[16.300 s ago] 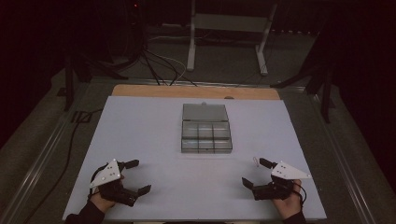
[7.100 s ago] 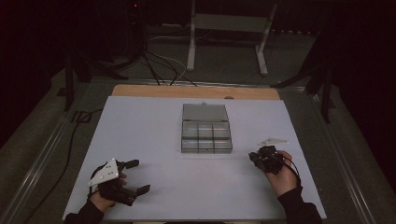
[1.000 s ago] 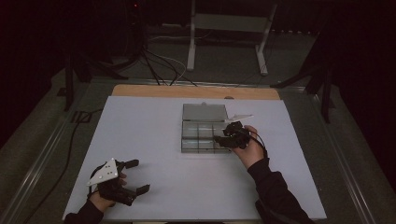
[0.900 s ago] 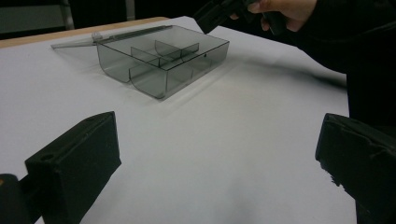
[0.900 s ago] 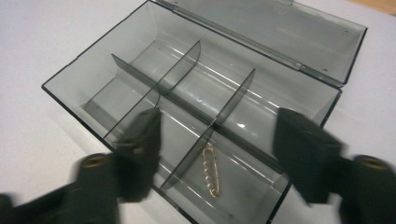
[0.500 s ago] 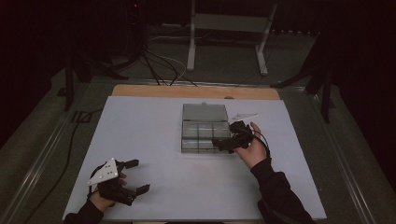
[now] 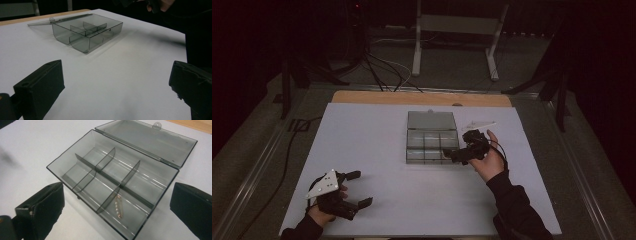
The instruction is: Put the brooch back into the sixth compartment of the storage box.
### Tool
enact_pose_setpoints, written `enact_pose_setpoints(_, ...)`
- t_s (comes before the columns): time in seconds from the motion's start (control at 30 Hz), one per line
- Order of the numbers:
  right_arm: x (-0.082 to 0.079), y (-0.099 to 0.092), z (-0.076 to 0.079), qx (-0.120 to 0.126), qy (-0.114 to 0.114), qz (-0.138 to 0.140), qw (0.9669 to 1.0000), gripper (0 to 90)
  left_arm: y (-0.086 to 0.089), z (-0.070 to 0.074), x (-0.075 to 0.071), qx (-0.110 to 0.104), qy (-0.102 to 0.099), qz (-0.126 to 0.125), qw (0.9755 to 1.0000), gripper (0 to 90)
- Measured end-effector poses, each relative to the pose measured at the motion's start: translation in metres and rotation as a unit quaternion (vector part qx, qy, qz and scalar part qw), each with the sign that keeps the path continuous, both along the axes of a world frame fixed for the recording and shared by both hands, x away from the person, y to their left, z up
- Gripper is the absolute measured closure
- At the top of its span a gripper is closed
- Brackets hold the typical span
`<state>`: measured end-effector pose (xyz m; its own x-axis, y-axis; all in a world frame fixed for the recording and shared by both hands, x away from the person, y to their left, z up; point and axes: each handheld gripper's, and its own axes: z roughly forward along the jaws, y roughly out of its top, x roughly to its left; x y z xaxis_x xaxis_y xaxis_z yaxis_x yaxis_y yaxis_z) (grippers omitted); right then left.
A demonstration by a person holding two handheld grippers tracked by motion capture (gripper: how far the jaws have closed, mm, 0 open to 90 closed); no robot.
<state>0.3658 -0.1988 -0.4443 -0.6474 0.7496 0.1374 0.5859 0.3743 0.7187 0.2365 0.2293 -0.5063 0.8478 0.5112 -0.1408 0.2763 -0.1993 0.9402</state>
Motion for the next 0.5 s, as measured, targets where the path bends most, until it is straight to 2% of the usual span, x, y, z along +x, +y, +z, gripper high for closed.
enact_pose_setpoints(0.13,-0.004,-0.004,0.004,0.002,-0.002,0.006,1.0000,0.0,0.000,0.000,0.000,0.000,-0.001,0.000,1.0000,1.5)
enact_pose_setpoints(0.3,-0.014,-0.012,0.009,0.019,-0.027,0.020,0.9993,0.0,0.000,0.000,0.000,0.000,-0.001,0.000,1.0000,1.5)
enact_pose_setpoints(0.37,-0.018,-0.016,0.010,0.025,-0.030,0.027,0.9988,0.0,-0.001,0.000,0.000,0.000,-0.001,0.000,1.0000,1.5)
enact_pose_setpoints(0.5,-0.025,-0.023,0.009,0.025,-0.033,0.025,0.9989,0.0,-0.001,0.000,0.000,0.002,-0.001,0.001,1.0000,1.5)
